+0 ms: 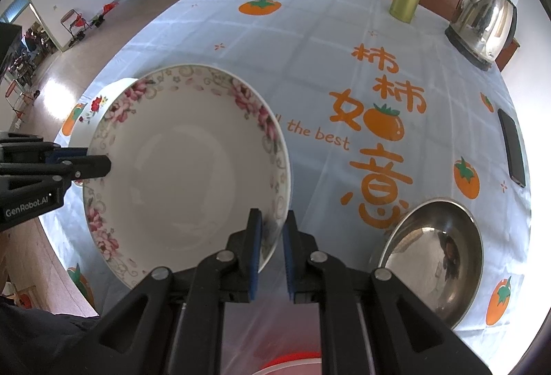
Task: Organize plates and bowls
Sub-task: 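Lower the pink-floral plate with both grippers onto the blue-patterned plate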
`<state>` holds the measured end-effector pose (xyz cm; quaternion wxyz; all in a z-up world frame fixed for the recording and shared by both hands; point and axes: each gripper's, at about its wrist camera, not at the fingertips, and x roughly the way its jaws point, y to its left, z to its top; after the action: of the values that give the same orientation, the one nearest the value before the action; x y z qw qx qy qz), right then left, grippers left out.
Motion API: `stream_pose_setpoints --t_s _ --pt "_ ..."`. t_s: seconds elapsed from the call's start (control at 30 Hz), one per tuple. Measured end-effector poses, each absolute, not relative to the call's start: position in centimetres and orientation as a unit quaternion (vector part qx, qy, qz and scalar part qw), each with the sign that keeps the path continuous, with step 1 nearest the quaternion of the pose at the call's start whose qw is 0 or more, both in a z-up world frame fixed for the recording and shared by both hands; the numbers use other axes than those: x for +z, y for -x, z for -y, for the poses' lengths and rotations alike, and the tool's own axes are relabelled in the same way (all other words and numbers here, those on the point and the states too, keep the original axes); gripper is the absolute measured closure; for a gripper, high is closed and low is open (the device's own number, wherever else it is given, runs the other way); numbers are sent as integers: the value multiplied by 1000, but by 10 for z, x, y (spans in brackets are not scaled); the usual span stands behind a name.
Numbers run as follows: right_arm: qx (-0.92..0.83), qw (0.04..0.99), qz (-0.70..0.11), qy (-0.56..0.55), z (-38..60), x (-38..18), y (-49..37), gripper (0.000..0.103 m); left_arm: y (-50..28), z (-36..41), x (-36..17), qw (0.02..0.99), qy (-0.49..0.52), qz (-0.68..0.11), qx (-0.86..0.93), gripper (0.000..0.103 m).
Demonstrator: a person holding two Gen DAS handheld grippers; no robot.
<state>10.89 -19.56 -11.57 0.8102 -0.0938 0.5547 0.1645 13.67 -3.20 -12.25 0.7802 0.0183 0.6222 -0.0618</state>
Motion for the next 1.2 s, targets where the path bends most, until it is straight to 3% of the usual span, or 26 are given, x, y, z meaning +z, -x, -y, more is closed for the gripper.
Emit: stream_pose_setpoints --t_s 1.2 --pt "163 790 -581 108 189 -134 -122 91 -150 30 -148 763 -10 -644 -59 88"
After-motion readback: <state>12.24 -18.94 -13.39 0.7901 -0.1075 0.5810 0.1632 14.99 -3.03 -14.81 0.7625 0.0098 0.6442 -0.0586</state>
